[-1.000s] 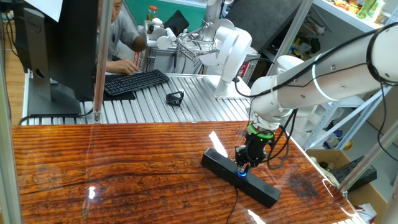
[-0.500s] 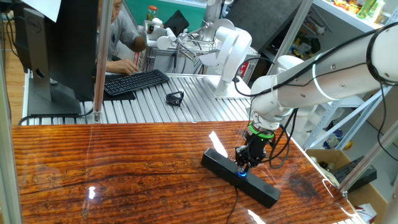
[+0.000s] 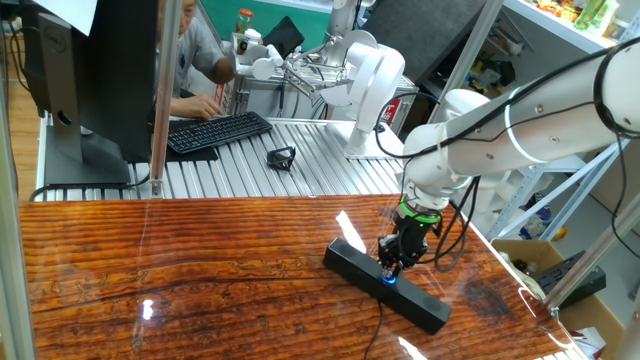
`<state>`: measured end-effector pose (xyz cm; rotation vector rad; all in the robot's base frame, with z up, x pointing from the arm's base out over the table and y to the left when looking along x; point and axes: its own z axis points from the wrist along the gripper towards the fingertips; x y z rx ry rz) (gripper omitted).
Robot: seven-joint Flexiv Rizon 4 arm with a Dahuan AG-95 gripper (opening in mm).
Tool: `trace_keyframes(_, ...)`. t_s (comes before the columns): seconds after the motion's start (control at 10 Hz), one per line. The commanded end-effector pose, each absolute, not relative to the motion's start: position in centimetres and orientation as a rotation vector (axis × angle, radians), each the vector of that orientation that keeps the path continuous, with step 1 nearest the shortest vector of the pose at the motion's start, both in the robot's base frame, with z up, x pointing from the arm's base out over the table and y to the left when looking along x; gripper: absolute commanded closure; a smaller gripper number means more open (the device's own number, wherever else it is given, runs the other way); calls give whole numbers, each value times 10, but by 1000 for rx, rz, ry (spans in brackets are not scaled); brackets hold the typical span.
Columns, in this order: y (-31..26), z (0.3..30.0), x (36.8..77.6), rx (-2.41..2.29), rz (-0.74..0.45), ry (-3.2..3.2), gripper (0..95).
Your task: Turn the knob to decrease the volume of the speaker
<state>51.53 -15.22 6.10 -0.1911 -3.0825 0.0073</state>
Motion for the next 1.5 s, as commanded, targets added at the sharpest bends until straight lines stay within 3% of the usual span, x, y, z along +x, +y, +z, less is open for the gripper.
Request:
trace_keyframes(0.1, -152, 60, 515, -159, 20, -3082, 950)
trace_keyframes(1.5, -152, 60, 515, 15, 48, -3075, 950)
